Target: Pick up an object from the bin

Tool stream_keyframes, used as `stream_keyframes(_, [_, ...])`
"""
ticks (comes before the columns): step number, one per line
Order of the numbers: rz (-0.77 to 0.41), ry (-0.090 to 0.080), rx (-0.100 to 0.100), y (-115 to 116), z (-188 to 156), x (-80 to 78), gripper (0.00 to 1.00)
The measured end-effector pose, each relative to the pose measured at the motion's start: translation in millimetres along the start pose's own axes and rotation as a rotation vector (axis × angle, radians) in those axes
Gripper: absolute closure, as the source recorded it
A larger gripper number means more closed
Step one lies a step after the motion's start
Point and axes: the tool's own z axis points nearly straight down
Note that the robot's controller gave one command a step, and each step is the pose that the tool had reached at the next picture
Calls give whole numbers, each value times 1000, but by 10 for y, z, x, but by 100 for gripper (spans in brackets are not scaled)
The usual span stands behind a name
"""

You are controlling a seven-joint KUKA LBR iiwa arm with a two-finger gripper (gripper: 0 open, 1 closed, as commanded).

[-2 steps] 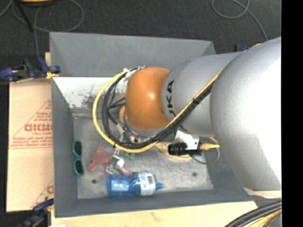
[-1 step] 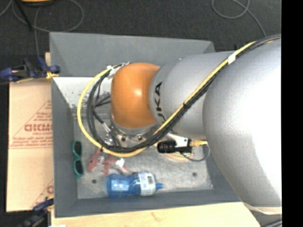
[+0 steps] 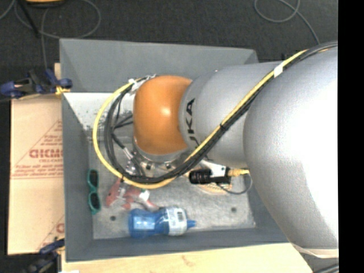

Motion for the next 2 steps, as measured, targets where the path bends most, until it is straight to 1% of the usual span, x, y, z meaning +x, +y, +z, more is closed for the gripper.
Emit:
stream_keyframes(1, [-17, 5, 6, 2, -509, 7, 100])
stream_keyframes(2, [-12, 0, 1, -58, -1069, -3, 100])
